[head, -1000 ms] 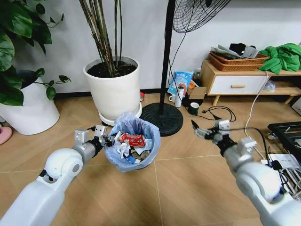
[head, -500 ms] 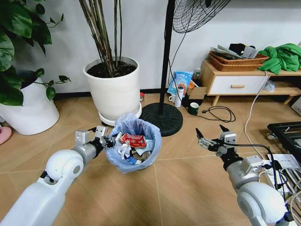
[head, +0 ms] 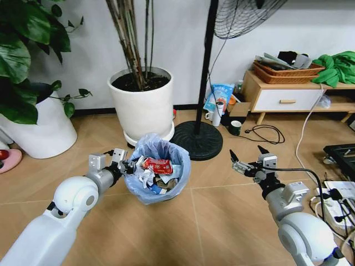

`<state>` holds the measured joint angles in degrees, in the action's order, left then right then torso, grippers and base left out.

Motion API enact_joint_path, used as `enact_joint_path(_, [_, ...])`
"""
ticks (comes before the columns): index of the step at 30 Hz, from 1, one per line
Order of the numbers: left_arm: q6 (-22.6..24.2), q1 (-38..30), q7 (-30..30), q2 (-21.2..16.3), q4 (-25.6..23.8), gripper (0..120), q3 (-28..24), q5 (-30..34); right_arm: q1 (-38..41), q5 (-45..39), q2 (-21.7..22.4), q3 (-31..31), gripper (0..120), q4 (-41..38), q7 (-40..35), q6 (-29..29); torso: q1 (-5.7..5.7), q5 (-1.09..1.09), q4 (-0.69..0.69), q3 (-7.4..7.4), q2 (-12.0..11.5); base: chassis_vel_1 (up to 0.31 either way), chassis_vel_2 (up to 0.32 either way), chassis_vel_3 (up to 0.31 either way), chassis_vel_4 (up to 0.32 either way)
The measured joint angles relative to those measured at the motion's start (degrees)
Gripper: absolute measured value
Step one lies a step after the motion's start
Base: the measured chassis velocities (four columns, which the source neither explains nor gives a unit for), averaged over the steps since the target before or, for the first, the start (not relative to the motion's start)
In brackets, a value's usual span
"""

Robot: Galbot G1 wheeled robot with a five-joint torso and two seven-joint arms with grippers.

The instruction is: Pick up the trash bin and place the garbage on the floor into it.

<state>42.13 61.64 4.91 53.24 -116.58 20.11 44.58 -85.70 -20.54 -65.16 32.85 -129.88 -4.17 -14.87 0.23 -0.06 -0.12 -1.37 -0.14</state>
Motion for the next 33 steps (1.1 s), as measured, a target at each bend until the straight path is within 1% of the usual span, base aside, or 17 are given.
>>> enact_joint_path(2, [0.0, 0.08, 0.03, 0.0, -0.07, 0, 0.0, -0.02, 0.0, 0.13, -0.1, -0.23, 100, 0.02, 0.01, -0.01, 0.0, -0.01, 0.0, 0.0, 0.0, 0.168, 0.158, -0.184, -0.15])
enact_joint_path(3, [0.0, 0.11, 0.06, -0.07, -0.16, 0, 0.01, -0.03, 0.0, 0.27, -0.21, -0.39, 100, 0.06, 0.01, -0.02, 0.0, 0.05, 0.0, 0.0, 0.0, 0.17, 0.158, -0.184, -0.17])
enact_joint_path(4, [0.0, 0.12, 0.08, -0.16, -0.2, 0, 0.05, -0.03, 0.03, 0.34, -0.39, -0.55, 100, 0.06, 0.02, -0.02, 0.0, -0.01, -0.01, 0.0, 0.0, 0.134, 0.169, -0.181, -0.183])
enact_joint_path(8, [0.0, 0.22, 0.12, -0.2, -0.3, 0, 0.05, -0.02, 0.03, 0.55, -0.63, -0.6, 100, 0.08, 0.02, -0.02, 0.0, 0.03, -0.02, 0.01, 0.0, 0.15, 0.184, -0.195, -0.189])
enact_joint_path(10, [0.0, 0.29, 0.14, -0.16, -0.33, 0, 0.06, -0.02, 0.01, 0.68, -0.76, -0.69, 100, 0.16, 0.03, -0.02, 0.0, -0.02, -0.01, 0.0, -0.01, 0.208, 0.202, -0.203, -0.191])
enact_joint_path(13, [0.0, 0.26, 0.15, -0.09, -0.33, 0, 0.07, -0.02, 0.02, 0.87, -0.97, -0.86, 100, 0.26, 0.05, -0.02, 0.0, 0.06, -0.01, 0.0, -0.01, 0.238, 0.227, -0.223, -0.236])
enact_joint_path(15, [0.0, 0.25, 0.16, -0.03, -0.33, 0, 0.07, -0.02, 0.05, 0.96, -1.1, -1.05, 100, 0.3, 0.06, -0.01, 0.0, -0.05, -0.01, 0.0, -0.01, 0.233, 0.243, -0.255, -0.241])
enact_joint_path(18, [0.0, 0.23, 0.16, -0.02, -0.32, 0, 0.08, -0.02, 0.06, 1.11, -1.15, -1.23, 100, 0.33, 0.11, -0.02, 0.01, 0.04, 0.0, -0.01, -0.01, 0.238, 0.247, -0.244, -0.237])
enact_joint_path(19, [0.0, 0.23, 0.15, -0.01, -0.3, 0, 0.09, -0.02, 0.07, 1.16, -1.16, -1.27, 100, 0.32, 0.13, -0.01, 0.0, -0.06, 0.0, 0.0, -0.01, 0.239, 0.256, -0.236, -0.232])
enact_joint_path(22, [0.0, 0.2, 0.14, 0.0, -0.29, 0, 0.1, -0.02, 0.08, 1.32, -1.21, -1.41, 100, 0.39, 0.17, -0.02, 0.0, 0.08, 0.0, 0.0, -0.01, 0.235, 0.22, -0.227, -0.231])
enact_joint_path(24, [0.0, 0.2, 0.13, 0.09, -0.29, 0, 0.11, -0.02, 0.09, 1.46, -1.24, -1.53, 100, 0.39, 0.18, -0.01, 0.0, -0.08, -0.01, 0.01, -0.01, 0.232, 0.24, -0.218, -0.212])
enact_joint_path(25, [0.0, 0.2, 0.14, 0.11, -0.29, 0, 0.12, -0.01, 0.08, 1.49, -1.24, -1.65, 100, 0.43, 0.19, -0.02, 0.01, 0.04, -0.01, 0.0, -0.01, 0.241, 0.228, -0.216, -0.233])
enact_joint_path(27, [0.0, 0.21, 0.16, 0.12, -0.29, 0, 0.14, -0.04, 0.08, 1.5, -1.24, -1.69, 100, 0.43, 0.2, -0.02, 0.01, 0.06, -0.01, 0.0, -0.01, 0.241, 0.225, -0.22, -0.233])
enact_joint_path(28, [0.0, 0.29, 0.16, 0.16, -0.29, 0, 0.16, -0.05, 0.08, 1.52, -1.22, -1.7, 100, 0.43, 0.2, -0.02, 0.0, -0.01, -0.01, 0.01, -0.01, 0.224, 0.221, -0.242, -0.238])
enact_joint_path(31, [0.0, 0.38, 0.15, 0.26, -0.29, 0, 0.18, -0.12, 0.07, 1.62, -1.18, -1.74, 100, 0.47, 0.21, -0.02, 0.0, 0.04, -0.01, 0.0, -0.01, 0.257, 0.244, -0.257, -0.244])
enact_joint_path(32, [0.0, 0.38, 0.16, 0.32, -0.29, 0, 0.2, -0.15, 0.07, 1.67, -1.12, -1.75, 100, 0.49, 0.23, -0.02, 0.0, -0.02, -0.02, 0.01, -0.01, 0.248, 0.248, -0.287, -0.279])
enact_joint_path(33, [0.0, 0.36, 0.15, 0.36, -0.29, 0, 0.2, -0.15, 0.09, 1.72, -1.07, -1.76, 100, 0.52, 0.26, -0.02, 0.0, -0.01, -0.02, 0.0, -0.01, 0.279, 0.286, -0.268, -0.279])
